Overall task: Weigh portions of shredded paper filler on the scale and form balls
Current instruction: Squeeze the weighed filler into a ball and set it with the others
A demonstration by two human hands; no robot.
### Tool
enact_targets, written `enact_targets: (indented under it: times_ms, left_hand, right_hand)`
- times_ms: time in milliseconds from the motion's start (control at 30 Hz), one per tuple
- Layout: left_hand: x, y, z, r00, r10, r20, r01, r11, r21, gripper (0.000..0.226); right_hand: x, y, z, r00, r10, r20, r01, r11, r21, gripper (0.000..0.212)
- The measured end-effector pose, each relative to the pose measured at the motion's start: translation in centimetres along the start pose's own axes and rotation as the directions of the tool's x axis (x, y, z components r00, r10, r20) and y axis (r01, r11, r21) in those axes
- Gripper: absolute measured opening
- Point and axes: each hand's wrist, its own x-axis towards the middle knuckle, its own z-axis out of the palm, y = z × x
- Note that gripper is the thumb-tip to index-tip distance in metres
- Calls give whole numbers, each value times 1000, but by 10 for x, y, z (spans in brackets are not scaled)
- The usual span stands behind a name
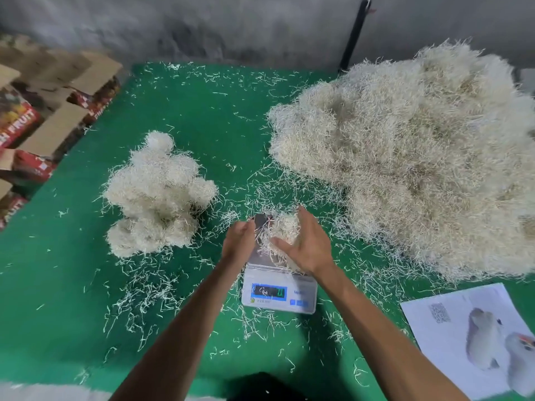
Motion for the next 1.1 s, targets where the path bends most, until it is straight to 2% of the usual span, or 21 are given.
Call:
enact_targets:
  times_ms: [67, 200, 300, 400, 733, 1100]
  left_hand:
    - [0, -10, -1, 1000, 14, 10, -15, 999, 43, 12]
    - [-5, -12, -2, 999, 31, -20, -31, 1000, 5, 33]
    - [-6, -11, -5, 998, 52, -35, -53, 998, -31, 34]
    - [-8, -14, -6, 995, 86, -53, -87, 996, -33, 27]
    - [-13, -21, -11, 988, 148, -47, -150, 988, -44, 28]
    - [-13, -16, -6, 994, 106, -21, -107, 993, -46, 31]
  right_hand:
    - [-5, 1, 4, 998, 14, -56, -13, 1000, 23, 116]
    - [-13, 2, 7, 983, 20, -185, -7, 997, 72, 120]
    - [-14, -1, 7, 959, 43, -281, -13, 994, 109, 115]
    - [-16, -4, 11, 935, 11, -354, 15, 997, 72, 107]
    - [-17, -3, 13, 935, 23, -353, 5, 997, 81, 109]
    - [-11, 6, 12, 936, 29, -350, -12, 999, 52, 115]
